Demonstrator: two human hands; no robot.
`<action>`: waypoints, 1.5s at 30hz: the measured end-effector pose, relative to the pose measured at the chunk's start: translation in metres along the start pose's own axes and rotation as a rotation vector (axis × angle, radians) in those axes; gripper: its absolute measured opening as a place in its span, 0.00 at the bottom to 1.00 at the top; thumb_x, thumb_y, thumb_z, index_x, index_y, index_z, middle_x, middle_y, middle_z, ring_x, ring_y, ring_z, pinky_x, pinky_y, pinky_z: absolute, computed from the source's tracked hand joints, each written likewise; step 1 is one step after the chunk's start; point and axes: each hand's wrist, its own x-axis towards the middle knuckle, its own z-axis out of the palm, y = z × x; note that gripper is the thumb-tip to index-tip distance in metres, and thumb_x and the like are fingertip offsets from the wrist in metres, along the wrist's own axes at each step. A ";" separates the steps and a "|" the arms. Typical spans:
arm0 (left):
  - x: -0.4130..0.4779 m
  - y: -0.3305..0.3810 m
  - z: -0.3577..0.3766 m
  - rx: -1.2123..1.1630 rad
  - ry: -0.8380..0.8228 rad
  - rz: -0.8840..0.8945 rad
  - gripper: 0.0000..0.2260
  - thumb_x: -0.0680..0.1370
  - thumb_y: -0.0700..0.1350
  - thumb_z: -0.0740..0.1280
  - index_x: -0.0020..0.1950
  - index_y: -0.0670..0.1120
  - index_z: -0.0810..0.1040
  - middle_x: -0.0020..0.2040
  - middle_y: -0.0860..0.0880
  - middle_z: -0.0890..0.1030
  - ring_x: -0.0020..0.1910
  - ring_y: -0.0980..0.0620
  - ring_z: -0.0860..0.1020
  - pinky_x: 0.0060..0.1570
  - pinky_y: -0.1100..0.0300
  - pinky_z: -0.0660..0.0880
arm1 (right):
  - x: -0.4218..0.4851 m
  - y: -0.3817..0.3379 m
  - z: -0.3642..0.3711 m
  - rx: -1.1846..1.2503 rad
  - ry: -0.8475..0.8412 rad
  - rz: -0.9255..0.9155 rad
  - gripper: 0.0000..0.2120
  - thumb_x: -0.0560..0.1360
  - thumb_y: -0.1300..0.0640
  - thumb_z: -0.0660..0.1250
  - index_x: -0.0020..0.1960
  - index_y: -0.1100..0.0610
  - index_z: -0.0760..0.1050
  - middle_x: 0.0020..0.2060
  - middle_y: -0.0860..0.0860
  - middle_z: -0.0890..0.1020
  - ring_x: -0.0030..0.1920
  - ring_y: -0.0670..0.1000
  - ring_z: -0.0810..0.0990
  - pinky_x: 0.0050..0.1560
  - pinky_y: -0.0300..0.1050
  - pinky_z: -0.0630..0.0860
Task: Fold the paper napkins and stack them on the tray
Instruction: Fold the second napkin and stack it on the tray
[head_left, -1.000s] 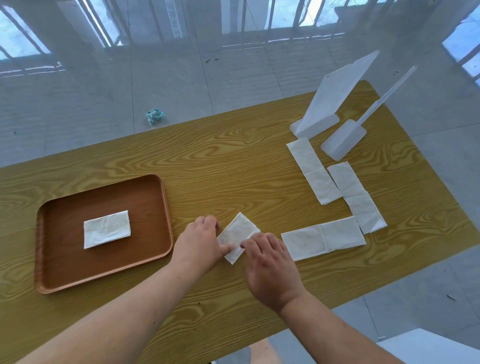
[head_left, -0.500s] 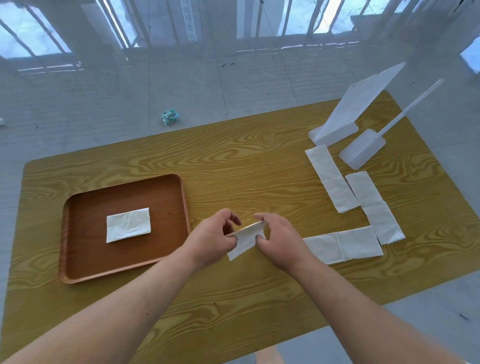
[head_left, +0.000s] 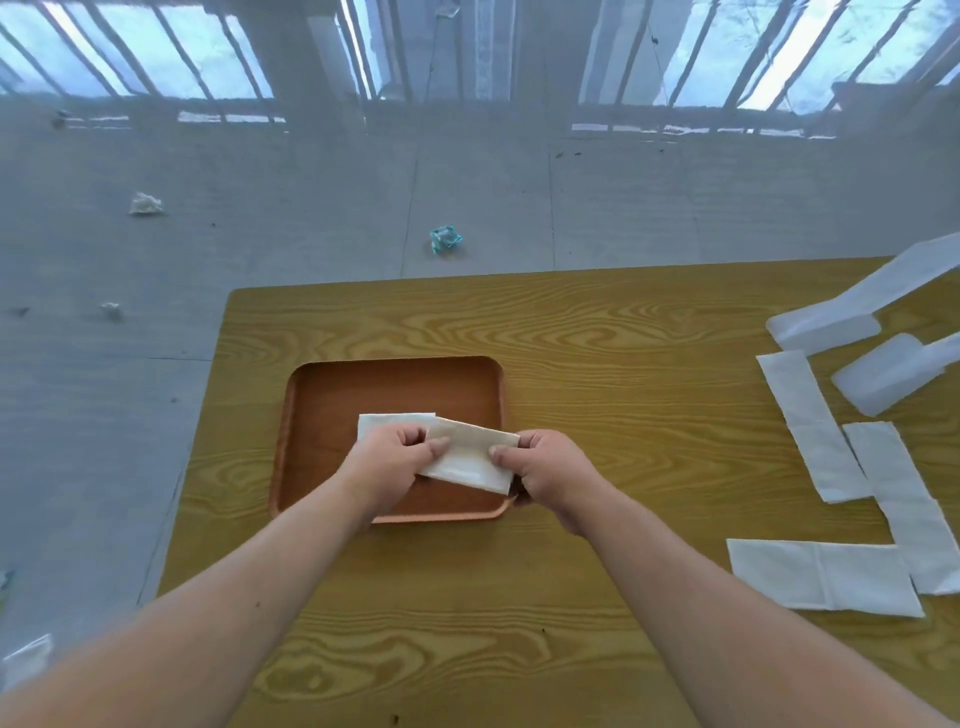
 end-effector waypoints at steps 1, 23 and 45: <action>0.001 -0.001 -0.002 0.005 0.029 -0.006 0.09 0.82 0.49 0.72 0.46 0.48 0.88 0.35 0.55 0.85 0.34 0.56 0.80 0.38 0.61 0.77 | 0.004 -0.002 0.003 -0.014 0.028 0.008 0.07 0.80 0.61 0.68 0.46 0.63 0.83 0.33 0.54 0.80 0.29 0.50 0.76 0.29 0.42 0.72; 0.029 -0.036 -0.057 0.580 0.390 0.020 0.15 0.78 0.63 0.70 0.39 0.54 0.78 0.37 0.55 0.81 0.36 0.55 0.78 0.30 0.56 0.68 | 0.066 -0.022 0.064 -0.975 0.193 -0.174 0.16 0.79 0.47 0.66 0.37 0.54 0.75 0.32 0.49 0.80 0.34 0.51 0.79 0.29 0.45 0.69; -0.022 0.043 0.153 1.270 -0.303 0.754 0.38 0.79 0.69 0.58 0.84 0.55 0.54 0.86 0.49 0.54 0.82 0.46 0.56 0.80 0.47 0.53 | -0.090 0.125 -0.131 -0.892 0.739 -0.254 0.27 0.80 0.46 0.66 0.74 0.57 0.67 0.72 0.57 0.73 0.75 0.60 0.66 0.74 0.61 0.65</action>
